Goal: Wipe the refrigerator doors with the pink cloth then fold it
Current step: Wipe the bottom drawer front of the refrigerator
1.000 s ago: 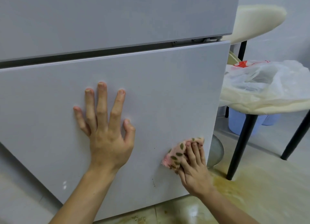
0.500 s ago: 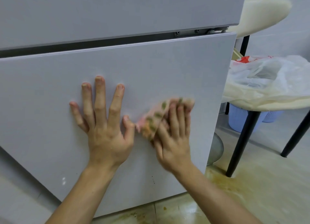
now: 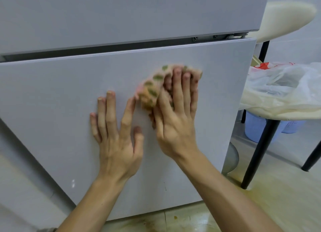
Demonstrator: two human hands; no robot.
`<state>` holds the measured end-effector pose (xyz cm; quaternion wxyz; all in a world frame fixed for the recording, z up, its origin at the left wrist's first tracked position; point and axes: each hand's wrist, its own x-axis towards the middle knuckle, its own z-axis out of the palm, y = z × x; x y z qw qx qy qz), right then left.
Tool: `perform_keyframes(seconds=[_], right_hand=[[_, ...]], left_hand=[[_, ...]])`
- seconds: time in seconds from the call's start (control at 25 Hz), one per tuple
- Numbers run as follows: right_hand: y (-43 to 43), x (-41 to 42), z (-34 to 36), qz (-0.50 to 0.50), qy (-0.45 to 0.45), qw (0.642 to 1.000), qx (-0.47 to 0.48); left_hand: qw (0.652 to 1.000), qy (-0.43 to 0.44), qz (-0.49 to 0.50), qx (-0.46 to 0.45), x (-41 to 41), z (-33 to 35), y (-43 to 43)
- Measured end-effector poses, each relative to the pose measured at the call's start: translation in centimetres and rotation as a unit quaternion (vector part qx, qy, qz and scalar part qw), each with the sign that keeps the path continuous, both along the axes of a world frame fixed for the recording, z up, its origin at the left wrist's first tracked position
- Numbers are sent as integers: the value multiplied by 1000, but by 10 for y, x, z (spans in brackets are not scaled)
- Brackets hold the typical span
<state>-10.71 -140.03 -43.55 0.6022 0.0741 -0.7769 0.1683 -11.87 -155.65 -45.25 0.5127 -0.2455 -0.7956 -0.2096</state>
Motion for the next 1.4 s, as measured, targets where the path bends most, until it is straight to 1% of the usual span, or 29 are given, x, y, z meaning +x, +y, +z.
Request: perform_keyframes(seconds=[0.08, 0.16, 0.2, 0.24, 0.32, 0.4, 0.44, 0.52, 0.6, 0.64, 0.72, 0.76, 0.8, 0.84, 0.92, 1.0, 1.04, 1.12, 1.2, 1.24, 1.32, 1.4], right_hand=[[-9, -7, 16, 1, 33, 999, -32], [-12, -10, -17, 8, 59, 998, -25], [-14, -9, -48, 8, 50, 999, -3], [-16, -6, -84, 10, 26, 999, 27], [-16, 5, -155, 16, -56, 994, 95], [-11, 15, -198, 14, -123, 982, 141], [-8, 17, -205, 10, -138, 979, 151], [-4, 16, -195, 2, -140, 976, 165], [-8, 13, -163, 15, -105, 981, 160], [-14, 12, -139, 34, -83, 987, 131], [-30, 5, -85, 88, -35, 995, 26], [-37, 1, -60, 113, -11, 993, -24], [-42, -3, -40, 123, 15, 991, -57], [-44, -5, -29, 119, 36, 990, -66], [-43, -7, -38, 104, 58, 992, -48], [-43, -3, -76, 110, 44, 992, -32], [-44, 0, -103, 103, 20, 994, -13], [-48, 4, -162, 72, -35, 995, 55], [-50, 10, -204, 56, -78, 990, 106], [-51, 11, -214, 55, -96, 988, 110], [-50, 10, -212, 61, -112, 986, 104], [-52, 7, -187, 75, -92, 986, 114]], left_hand=[[1000, -5, 14, -12, 0, -3, -15], [999, -12, 27, -22, 0, -3, -33], [999, -19, 30, -22, 0, -3, -41], [999, -25, 34, -25, 1, -5, -48], [998, -31, 39, -42, 1, -9, -55], [997, -30, 42, -53, 0, -11, -55], [997, -29, 43, -51, -2, -11, -54], [998, -22, 38, -38, -5, -14, -50], [999, -14, 31, -17, -7, -17, -47], [1000, -11, 27, -4, -7, -17, -45], [1000, -9, 17, 14, -7, -16, -42], [1000, -10, 10, 14, -6, -15, -43], [1000, -12, 4, 8, -5, -14, -46], [1000, -15, 2, 2, -4, -15, -51], [1000, -20, 12, -4, -6, -23, -68], [999, -27, 32, -5, -9, -33, -83], [999, -33, 39, -12, -9, -39, -89], [998, -38, 42, -28, -8, -46, -97], [998, -36, 37, -37, -10, -45, -100], [998, -36, 35, -39, -12, -44, -100], [998, -38, 30, -30, -14, -46, -99], [999, -29, 22, -25, -15, -50, -99]])
